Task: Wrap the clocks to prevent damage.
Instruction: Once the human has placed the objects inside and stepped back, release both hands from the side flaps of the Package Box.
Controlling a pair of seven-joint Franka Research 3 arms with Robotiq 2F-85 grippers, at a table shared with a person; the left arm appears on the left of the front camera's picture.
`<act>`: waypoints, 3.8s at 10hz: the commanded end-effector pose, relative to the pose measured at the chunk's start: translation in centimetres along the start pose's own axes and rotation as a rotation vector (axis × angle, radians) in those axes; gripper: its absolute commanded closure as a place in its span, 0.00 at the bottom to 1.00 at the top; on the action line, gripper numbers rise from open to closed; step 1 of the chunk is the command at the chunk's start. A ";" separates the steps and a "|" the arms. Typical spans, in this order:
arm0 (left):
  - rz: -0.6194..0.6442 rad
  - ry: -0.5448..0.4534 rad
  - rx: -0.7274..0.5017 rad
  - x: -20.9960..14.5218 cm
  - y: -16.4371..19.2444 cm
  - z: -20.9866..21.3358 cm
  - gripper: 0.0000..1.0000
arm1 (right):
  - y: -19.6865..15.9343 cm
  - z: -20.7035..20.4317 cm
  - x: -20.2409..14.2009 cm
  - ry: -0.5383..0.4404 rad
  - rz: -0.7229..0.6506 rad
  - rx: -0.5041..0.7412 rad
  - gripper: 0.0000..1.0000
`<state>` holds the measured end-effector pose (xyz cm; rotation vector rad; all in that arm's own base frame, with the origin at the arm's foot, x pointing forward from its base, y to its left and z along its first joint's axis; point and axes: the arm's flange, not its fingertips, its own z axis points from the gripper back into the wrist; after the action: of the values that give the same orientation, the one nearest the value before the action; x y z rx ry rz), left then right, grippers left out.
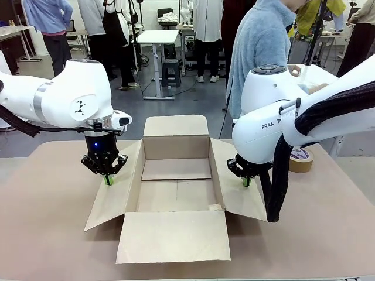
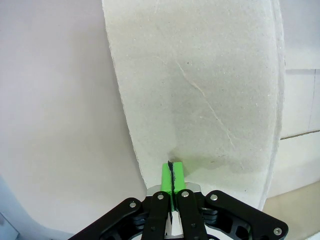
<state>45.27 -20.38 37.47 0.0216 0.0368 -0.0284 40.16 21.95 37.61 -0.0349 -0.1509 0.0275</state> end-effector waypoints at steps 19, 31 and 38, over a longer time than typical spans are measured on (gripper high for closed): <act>-0.002 0.006 0.008 -0.1 0.1 -0.1 1.00 | 0.0 -0.1 -0.1 0.005 0.001 -0.005 0.99; -0.002 0.006 0.008 -0.1 0.1 -0.1 1.00 | 0.0 -0.1 -0.1 0.005 0.001 -0.005 0.99; -0.002 0.006 0.008 -0.1 0.1 -0.1 1.00 | 0.0 -0.1 -0.1 0.005 0.001 -0.005 0.99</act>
<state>45.27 -20.38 37.47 0.0216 0.0368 -0.0284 40.16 21.95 37.61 -0.0349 -0.1508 0.0275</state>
